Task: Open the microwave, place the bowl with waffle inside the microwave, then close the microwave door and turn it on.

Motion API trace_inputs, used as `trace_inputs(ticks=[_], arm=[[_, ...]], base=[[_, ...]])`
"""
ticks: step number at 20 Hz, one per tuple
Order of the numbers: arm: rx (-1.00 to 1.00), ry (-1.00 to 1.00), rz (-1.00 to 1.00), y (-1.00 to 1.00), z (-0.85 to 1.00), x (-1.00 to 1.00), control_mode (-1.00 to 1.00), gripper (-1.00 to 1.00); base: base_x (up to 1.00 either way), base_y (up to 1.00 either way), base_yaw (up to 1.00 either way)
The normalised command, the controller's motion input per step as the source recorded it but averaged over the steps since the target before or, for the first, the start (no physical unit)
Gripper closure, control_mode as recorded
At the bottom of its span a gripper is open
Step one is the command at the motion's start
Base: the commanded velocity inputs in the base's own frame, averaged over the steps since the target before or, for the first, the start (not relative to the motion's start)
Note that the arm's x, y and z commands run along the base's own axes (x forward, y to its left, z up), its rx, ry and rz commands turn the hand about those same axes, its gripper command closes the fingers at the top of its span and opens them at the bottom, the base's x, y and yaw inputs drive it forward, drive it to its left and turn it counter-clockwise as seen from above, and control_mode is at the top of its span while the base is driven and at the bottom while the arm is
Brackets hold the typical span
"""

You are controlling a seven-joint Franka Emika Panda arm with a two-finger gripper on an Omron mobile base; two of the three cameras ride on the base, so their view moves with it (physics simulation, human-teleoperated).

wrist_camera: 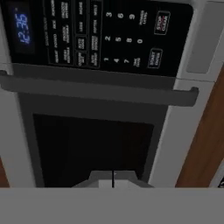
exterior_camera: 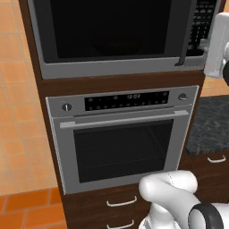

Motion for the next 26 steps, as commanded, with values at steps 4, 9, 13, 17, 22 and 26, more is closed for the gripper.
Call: trace_inputs(ticks=[4, 9, 13, 17, 22, 26], arm=[[0.08, 0.00, -0.05, -0.45, -0.53, -0.20, -1.00, 1.00], [0.00, -0.01, -0.02, -0.02, -0.26, 0.39, -1.00, 1.00], [0.01, 0.00, -0.02, -0.26, -0.10, 0.43, -1.00, 1.00], [0.01, 0.00, -0.02, -0.38, -0.01, 0.43, -1.00, 1.00], [0.00, 0.00, -0.01, -0.05, 0.00, 0.50, -1.00, 1.00], [0.02, 0.00, 0.00, -0.03, 0.00, 0.55, -1.00, 1.00]], base=[[0.00, 0.00, 0.00], [0.00, 0.00, 0.00], [0.00, 0.00, 0.00], [0.00, 0.00, 0.00], [0.00, 0.00, 0.00], [0.00, 0.00, 0.00]])
